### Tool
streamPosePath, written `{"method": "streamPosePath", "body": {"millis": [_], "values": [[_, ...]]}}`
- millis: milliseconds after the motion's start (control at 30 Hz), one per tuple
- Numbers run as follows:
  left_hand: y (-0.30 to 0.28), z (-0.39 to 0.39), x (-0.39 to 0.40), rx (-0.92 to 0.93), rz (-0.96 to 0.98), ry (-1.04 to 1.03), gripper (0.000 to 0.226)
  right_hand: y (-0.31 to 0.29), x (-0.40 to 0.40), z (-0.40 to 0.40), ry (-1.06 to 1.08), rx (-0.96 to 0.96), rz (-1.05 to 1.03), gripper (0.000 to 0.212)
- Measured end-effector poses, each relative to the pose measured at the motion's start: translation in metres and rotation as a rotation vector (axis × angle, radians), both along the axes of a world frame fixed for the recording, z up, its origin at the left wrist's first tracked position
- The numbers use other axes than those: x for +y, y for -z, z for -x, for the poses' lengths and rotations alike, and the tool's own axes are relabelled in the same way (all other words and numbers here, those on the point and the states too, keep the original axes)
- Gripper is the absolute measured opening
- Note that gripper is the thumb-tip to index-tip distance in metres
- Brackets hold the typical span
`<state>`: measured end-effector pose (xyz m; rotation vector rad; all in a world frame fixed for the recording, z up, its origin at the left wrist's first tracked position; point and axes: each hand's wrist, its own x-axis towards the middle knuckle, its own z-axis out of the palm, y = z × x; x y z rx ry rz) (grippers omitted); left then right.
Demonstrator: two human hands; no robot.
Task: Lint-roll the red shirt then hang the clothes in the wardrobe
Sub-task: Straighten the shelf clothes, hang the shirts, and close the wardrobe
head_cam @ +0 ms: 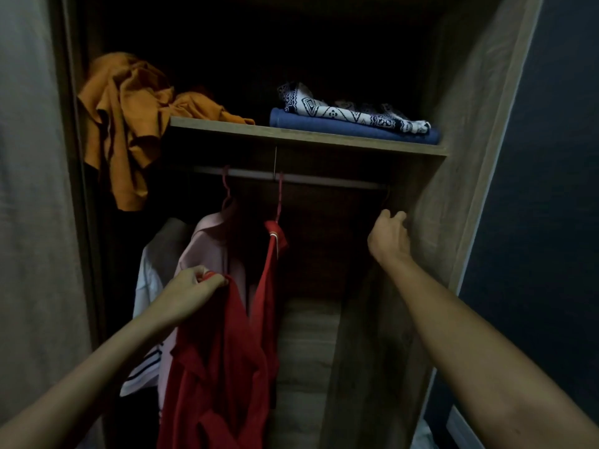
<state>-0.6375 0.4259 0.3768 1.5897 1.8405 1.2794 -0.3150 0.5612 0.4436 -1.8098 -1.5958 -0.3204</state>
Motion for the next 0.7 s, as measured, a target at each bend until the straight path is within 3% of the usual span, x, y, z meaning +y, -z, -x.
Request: {"method": "streamPosePath", "body": {"millis": [200, 433, 700], "values": [[0.004, 0.003, 0.002, -0.012, 0.000, -0.001, 0.026, -0.004, -0.017, 0.014, 0.020, 0.111, -0.033, 0.027], [0.014, 0.007, -0.006, -0.015, -0.045, 0.009, 0.031, 0.037, -0.062, 0.029, 0.033, 0.102, 0.017, 0.032], [0.050, 0.008, -0.011, -0.080, 0.012, 0.032, 0.036, 0.093, -0.125, 0.034, -0.322, 0.599, 0.375, 0.027]]}}
